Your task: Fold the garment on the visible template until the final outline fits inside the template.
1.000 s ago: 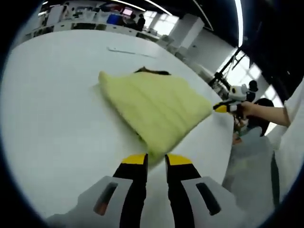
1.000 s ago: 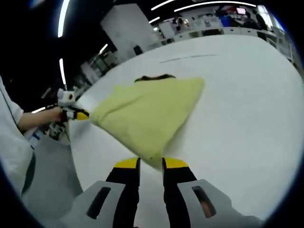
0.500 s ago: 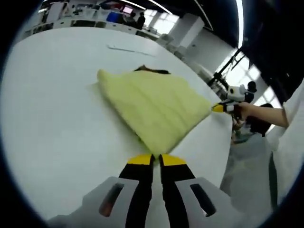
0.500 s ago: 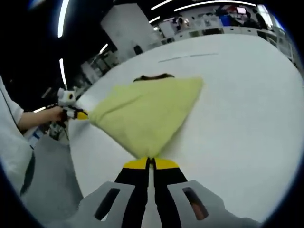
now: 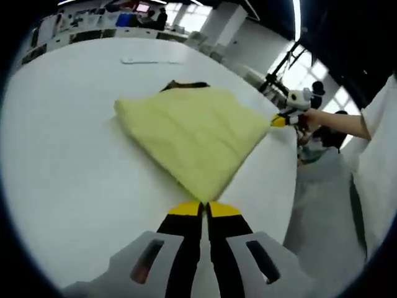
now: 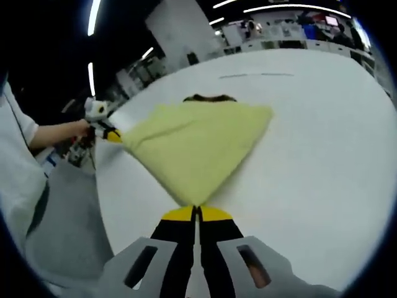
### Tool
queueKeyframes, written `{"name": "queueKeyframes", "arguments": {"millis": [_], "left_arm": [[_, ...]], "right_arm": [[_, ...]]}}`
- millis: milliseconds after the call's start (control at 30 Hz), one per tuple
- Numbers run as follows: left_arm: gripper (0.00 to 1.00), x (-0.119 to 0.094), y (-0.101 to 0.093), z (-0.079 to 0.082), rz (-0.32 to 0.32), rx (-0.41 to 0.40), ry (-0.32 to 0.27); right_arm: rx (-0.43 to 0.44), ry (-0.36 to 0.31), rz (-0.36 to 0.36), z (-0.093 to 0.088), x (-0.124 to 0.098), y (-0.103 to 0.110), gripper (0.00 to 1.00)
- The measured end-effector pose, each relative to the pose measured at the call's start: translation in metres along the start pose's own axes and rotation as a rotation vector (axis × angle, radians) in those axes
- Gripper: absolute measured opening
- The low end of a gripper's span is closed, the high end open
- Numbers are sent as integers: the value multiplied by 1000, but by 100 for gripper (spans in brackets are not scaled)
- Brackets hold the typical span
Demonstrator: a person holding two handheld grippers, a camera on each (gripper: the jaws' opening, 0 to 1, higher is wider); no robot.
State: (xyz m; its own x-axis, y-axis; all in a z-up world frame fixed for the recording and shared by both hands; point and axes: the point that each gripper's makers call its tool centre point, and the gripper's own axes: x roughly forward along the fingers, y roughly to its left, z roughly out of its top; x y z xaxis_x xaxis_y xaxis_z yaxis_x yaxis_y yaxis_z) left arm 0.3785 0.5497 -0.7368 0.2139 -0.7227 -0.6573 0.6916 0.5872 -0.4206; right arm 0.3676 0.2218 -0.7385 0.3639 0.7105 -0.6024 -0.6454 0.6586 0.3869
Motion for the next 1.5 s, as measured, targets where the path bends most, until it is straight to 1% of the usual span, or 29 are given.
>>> {"name": "queueKeyframes", "arguments": {"millis": [100, 133, 200, 300, 433, 533, 700, 933, 1000, 1100, 1300, 1500], "left_arm": [[0, -2, 0, -1, -12, 21, 20], [0, -2, 0, -2, -11, 25, 25], [0, -2, -1, -7, -13, 45, 56], [0, -3, -1, -15, -18, 68, 94], [0, -4, -4, -21, -28, 80, 117], [0, -5, -4, -26, -34, 87, 138], [0, -8, 0, -25, -32, 76, 132], [0, -11, -1, -24, -42, 80, 145], [0, -9, -2, -27, -45, 67, 149], [0, -5, -7, -39, -55, 75, 193], [0, -8, -8, -42, -67, 35, 181], [0, -11, -11, -44, -79, 14, 177]], "right_arm": [[-22, 14, 6, 1, -1, 0, 2], [-38, 29, 11, 0, -1, -1, 2], [-61, 61, 21, -5, -1, 0, 2], [-77, 84, 34, -9, -1, 2, 2], [-88, 102, 41, -14, -2, 1, 2], [-87, 102, 39, -14, -3, 3, 1], [-82, 91, 20, -13, -4, 0, 1], [-70, 96, 21, -17, -3, 1, 1], [-64, 101, 26, -20, -2, 4, 1], [-60, 122, 38, -28, -1, 7, 1], [-46, 119, 42, -32, -4, 1, 1], [-48, 130, 53, -36, -7, 4, 1]]}}
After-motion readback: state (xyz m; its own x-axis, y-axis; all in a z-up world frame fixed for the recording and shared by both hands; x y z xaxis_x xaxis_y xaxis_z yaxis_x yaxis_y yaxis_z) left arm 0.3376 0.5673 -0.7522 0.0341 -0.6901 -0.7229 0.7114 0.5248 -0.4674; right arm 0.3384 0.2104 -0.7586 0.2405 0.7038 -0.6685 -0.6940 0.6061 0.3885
